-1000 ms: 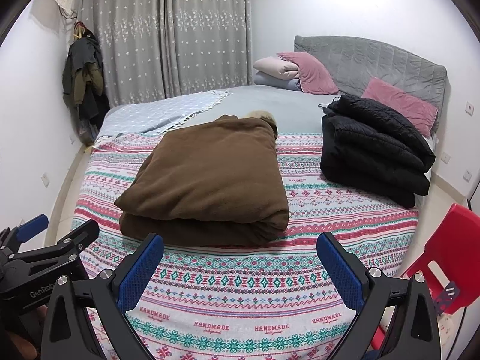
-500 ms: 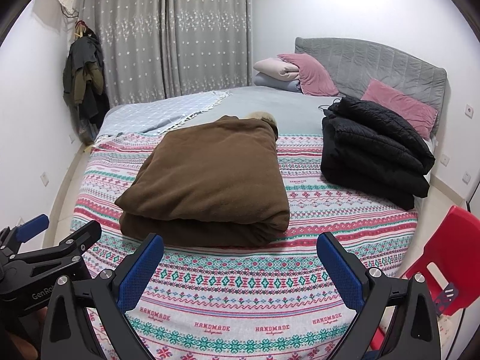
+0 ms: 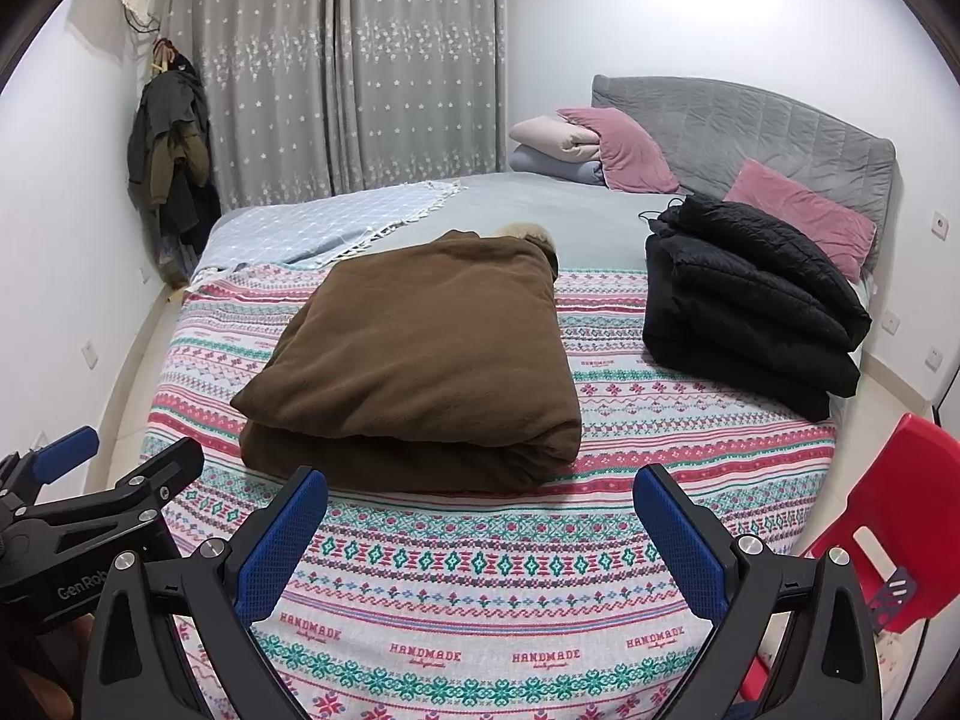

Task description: Fold large clothes

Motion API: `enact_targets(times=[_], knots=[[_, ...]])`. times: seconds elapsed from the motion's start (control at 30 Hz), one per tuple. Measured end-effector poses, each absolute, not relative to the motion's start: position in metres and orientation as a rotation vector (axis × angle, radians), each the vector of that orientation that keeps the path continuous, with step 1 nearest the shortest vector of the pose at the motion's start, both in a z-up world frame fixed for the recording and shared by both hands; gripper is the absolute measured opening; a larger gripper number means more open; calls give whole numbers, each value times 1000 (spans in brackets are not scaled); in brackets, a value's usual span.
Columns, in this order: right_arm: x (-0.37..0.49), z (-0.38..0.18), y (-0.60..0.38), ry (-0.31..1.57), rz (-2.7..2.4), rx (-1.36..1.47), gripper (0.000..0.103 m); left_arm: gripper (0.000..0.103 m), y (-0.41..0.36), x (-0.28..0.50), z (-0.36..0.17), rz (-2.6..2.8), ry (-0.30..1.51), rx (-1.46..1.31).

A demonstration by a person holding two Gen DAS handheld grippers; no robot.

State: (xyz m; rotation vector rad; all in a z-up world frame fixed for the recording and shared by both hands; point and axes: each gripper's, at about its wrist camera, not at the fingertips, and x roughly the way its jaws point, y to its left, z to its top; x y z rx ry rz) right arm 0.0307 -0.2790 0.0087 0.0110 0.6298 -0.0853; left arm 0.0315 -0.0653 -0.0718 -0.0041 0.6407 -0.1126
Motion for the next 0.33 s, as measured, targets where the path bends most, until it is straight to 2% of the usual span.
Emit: enact_targets(times=[0.33], knots=[[31, 8, -280, 628, -88, 11, 103, 102, -65, 32, -72, -112, 638, -4]])
